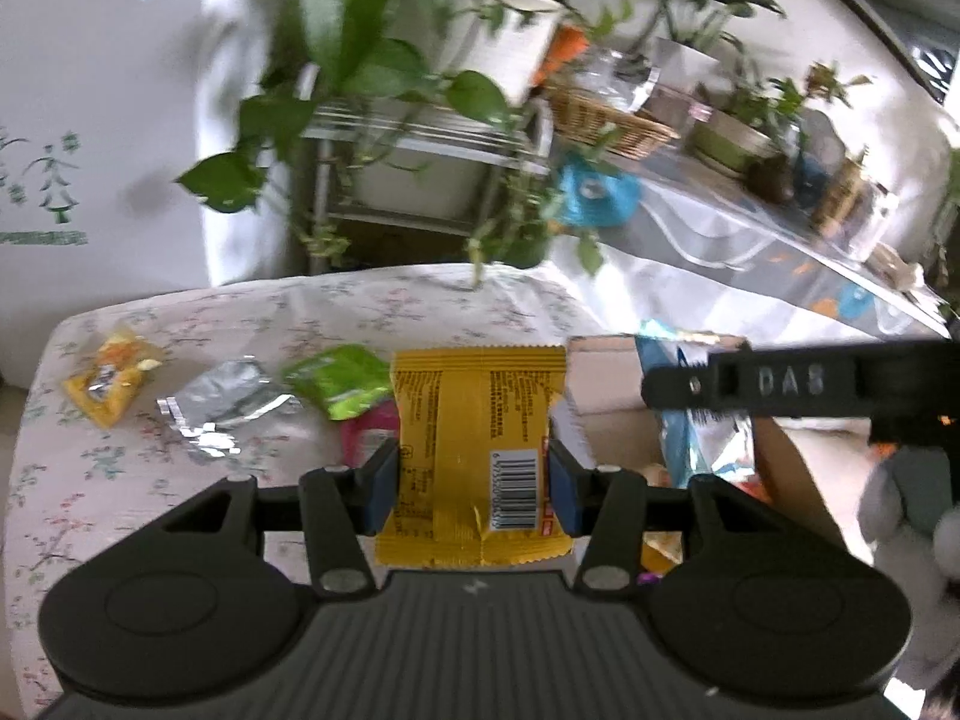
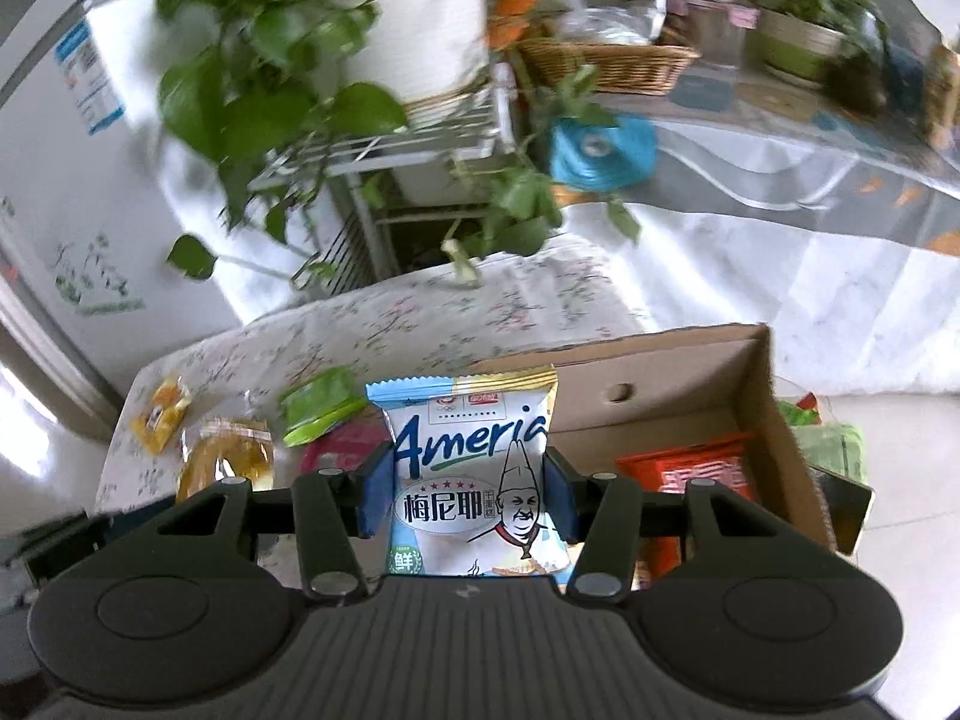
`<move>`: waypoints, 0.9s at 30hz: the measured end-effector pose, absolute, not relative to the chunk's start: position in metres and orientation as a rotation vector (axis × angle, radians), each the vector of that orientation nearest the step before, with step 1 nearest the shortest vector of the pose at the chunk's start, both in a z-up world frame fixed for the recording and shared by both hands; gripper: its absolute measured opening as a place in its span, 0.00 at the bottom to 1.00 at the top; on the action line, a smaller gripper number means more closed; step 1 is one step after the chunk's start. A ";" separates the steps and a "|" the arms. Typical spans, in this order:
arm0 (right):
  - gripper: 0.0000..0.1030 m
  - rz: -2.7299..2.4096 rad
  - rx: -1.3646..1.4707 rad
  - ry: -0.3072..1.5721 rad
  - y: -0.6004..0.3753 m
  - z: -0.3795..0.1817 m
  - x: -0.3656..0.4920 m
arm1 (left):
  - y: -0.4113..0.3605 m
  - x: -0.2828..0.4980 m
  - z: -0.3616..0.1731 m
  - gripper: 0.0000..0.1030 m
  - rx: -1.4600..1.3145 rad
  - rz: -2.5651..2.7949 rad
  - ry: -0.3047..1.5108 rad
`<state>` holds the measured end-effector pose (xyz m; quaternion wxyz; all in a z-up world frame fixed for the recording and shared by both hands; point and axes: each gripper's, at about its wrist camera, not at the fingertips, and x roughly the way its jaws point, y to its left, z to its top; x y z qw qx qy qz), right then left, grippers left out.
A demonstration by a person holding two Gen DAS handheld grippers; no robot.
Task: Organize snacks
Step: 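Lift both held bags and carry them toward the cardboard box, then lower both bags into the cardboard box and open both grippers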
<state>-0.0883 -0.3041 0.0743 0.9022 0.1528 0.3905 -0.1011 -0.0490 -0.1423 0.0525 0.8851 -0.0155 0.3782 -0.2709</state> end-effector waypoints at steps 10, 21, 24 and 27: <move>0.56 -0.284 0.408 0.762 -0.346 0.078 -0.112 | -0.184 -0.084 0.053 0.48 0.006 -0.735 0.781; 0.56 -0.335 0.452 0.756 -0.370 0.074 -0.127 | -0.221 -0.116 0.043 0.48 0.066 -0.896 0.812; 0.56 -0.345 0.449 0.765 -0.372 0.071 -0.128 | -0.226 -0.118 0.037 0.48 0.076 -0.907 0.823; 0.58 -0.354 0.456 0.770 -0.373 0.069 -0.129 | -0.227 -0.120 0.037 0.57 0.079 -0.912 0.817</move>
